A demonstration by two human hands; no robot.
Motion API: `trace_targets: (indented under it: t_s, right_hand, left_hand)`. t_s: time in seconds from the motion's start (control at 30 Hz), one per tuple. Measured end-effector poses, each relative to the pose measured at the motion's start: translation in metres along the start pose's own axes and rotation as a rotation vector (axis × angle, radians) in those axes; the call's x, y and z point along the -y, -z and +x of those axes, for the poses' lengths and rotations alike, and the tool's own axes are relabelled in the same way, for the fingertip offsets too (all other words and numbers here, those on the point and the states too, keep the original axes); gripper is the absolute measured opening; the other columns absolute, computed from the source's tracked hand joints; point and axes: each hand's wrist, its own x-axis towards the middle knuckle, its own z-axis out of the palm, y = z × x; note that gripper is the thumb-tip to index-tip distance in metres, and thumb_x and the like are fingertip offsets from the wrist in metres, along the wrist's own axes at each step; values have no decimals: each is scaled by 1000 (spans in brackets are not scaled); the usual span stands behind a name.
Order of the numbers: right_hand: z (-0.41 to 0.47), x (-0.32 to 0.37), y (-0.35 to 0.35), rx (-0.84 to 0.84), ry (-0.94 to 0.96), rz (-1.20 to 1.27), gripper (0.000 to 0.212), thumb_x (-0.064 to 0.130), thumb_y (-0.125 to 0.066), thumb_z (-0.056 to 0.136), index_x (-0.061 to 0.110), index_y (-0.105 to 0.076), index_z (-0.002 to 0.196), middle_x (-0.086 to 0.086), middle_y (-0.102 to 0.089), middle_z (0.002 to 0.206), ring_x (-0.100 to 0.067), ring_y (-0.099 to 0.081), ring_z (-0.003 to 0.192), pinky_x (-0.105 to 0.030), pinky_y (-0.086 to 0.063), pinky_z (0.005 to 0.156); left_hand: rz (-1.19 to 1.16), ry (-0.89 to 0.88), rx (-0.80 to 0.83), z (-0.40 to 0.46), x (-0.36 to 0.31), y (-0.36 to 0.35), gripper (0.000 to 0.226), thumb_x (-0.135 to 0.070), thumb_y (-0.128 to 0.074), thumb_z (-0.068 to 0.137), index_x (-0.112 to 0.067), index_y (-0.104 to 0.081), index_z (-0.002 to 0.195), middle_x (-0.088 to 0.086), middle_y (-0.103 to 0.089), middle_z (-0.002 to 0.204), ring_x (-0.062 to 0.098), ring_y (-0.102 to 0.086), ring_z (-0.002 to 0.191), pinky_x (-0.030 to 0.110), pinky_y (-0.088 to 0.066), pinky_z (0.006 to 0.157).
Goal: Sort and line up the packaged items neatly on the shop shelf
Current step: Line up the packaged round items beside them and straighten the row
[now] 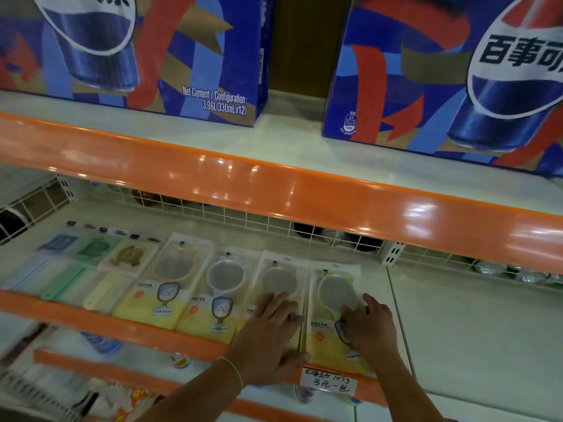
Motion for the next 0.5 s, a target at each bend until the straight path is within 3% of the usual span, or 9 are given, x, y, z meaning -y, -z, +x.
trace_targets:
  t_s: [0.13,0.5]
  right_hand:
    - [-5,3,-3,-55,-1,44,52,37,-61,89,6,-51,130,-13,-57,116,-29,-54,107,-37,-50,81]
    - [-12,1,-6,-92,0,20,50,40,-63,87,10,-52,126,-16,-52,120,-29,-56,102,-33,-46,82]
  left_hand:
    - [-33,-22,-12,-2,1,1,64,-68,-32,91,-20,-53,129,1,-48,135,24,-18,145,50,-19,116]
    - [-5,-17,20,-2,0,-3,79,-76,-30,87,-20,-40,142,1,-39,148,23,-7,148,45,-5,117]
